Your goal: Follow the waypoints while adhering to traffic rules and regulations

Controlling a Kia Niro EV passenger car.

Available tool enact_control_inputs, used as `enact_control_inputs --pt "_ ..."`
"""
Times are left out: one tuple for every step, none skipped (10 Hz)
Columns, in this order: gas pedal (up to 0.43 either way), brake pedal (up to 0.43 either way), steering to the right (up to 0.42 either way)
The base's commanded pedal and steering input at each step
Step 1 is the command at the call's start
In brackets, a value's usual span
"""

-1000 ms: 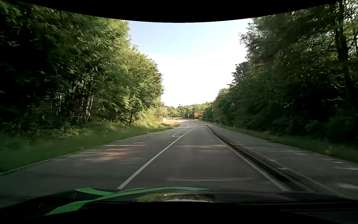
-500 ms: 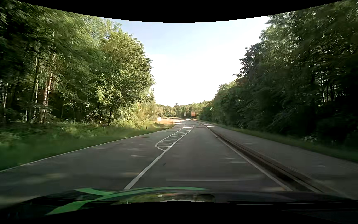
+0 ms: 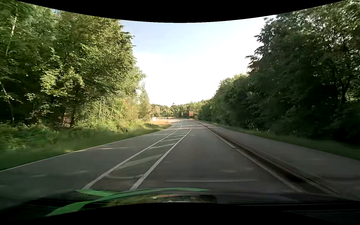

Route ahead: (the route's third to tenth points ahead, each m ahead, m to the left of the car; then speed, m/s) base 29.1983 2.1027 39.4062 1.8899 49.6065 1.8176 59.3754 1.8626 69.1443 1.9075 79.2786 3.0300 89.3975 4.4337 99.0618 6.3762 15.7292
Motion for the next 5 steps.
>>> enact_control_inputs --pt "0.079 0.000 0.011" --pt "0.079 0.000 0.011" --pt "0.079 0.000 0.010" --pt "0.079 0.000 0.009" --pt "0.079 0.000 0.008"
